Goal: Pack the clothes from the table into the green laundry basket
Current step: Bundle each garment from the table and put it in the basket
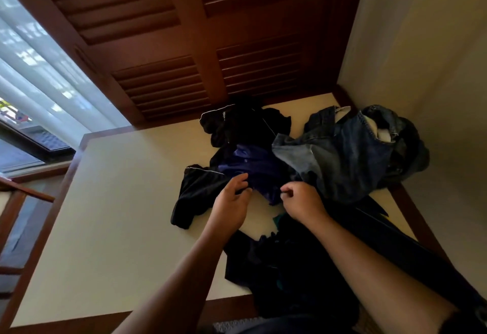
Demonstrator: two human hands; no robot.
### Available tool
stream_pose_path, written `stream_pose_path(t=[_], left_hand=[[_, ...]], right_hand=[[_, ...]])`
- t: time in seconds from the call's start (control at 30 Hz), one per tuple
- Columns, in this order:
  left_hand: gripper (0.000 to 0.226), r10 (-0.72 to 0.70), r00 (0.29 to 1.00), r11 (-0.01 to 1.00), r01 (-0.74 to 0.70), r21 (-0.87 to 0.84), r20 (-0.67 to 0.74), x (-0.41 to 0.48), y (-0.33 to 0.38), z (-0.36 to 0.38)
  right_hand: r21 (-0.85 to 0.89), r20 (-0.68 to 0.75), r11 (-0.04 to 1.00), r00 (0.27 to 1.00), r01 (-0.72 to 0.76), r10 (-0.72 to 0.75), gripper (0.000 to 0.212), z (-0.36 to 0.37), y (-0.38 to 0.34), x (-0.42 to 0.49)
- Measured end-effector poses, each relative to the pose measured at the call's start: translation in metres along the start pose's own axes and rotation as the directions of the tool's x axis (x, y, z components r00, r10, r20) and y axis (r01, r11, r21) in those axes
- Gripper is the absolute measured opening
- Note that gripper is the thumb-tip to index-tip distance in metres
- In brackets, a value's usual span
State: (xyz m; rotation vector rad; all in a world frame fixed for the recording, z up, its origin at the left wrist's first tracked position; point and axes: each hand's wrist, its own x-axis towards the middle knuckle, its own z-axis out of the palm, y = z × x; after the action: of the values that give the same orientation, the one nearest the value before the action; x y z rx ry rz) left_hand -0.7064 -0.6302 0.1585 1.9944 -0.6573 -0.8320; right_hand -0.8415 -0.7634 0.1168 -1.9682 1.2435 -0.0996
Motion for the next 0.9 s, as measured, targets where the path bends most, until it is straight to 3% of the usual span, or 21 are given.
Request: stream_pose_path(t=[0.03, 0.13, 0.2, 0.27, 0.3, 0.37, 0.43, 0.57, 0.7, 0.77, 0.83, 0.9], left_hand=[[0.05, 0.006, 1.0, 1.0, -0.007, -0.005, -0.01, 0.0, -0.001, -0.002], [0.083, 0.043, 0.998, 0.997, -0.04, -0.061, 0.05, -0.001, 0.0, -0.003], [0.112, 0.076, 0.99, 0.991, -0.062, -0.115, 0.122, -0.001, 0.0, 0.003], [0.124, 0.133, 0.973, 0.988, -0.114, -0.107, 0.187, 0.002, 0.001, 0.012], [0.118, 0.167, 0.966, 0.982, -0.147, -0.116, 0.197, 0.004, 0.003, 0.018], [0.067, 0.172, 0.967, 0.976, -0.141, -0.166, 0.187, 0.0, 0.015, 0.026], [0.022, 0.097, 0.985, 0.972, -0.063, -0.226, 0.142, -0.005, 0.028, 0.03], [0.025, -0.077, 0.99, 0.861, 0.127, -0.492, 0.119, -0.01, 0.04, 0.024], [0.029, -0.149, 0.98, 0.628, 0.195, -0.753, 0.129, -0.014, 0.059, 0.015], [0.035, -0.184, 0.976, 0.509, 0.196, -0.838, 0.117, -0.014, 0.07, 0.009], [0.039, -0.143, 0.98, 0.412, 0.188, -0.892, 0.14, -0.011, 0.078, -0.001], [0.035, -0.08, 0.985, 0.373, 0.17, -0.912, 0.151, -0.01, 0.084, -0.014]], right_hand=[[0.074, -0.055, 0.996, 0.997, 0.055, -0.051, 0.016, -0.006, -0.007, -0.004], [0.288, -0.218, 0.909, 0.945, 0.302, -0.245, 0.014, -0.029, -0.039, -0.024], [0.455, -0.215, 0.81, 0.928, 0.37, -0.303, 0.016, -0.044, -0.063, -0.04], [0.654, -0.161, 0.672, 0.932, 0.347, -0.325, 0.02, -0.057, -0.082, -0.055], [0.729, -0.13, 0.604, 0.931, 0.322, -0.34, 0.022, -0.063, -0.088, -0.062], [0.785, -0.099, 0.536, 0.918, 0.31, -0.385, 0.026, -0.07, -0.093, -0.07], [0.764, -0.116, 0.55, 0.911, 0.337, -0.396, 0.028, -0.072, -0.09, -0.075], [0.599, -0.133, 0.73, 0.939, 0.33, -0.316, 0.017, -0.066, -0.067, -0.069], [0.427, 0.073, 0.851, 0.927, 0.305, -0.368, 0.085, -0.059, -0.04, -0.066], [0.268, 0.041, 0.896, 0.925, 0.355, -0.379, 0.098, -0.052, -0.029, -0.06], [0.159, -0.02, 0.924, 0.937, 0.347, -0.348, 0.088, -0.045, -0.022, -0.053], [0.143, -0.03, 0.95, 0.961, 0.276, -0.275, 0.056, -0.041, -0.023, -0.049]])
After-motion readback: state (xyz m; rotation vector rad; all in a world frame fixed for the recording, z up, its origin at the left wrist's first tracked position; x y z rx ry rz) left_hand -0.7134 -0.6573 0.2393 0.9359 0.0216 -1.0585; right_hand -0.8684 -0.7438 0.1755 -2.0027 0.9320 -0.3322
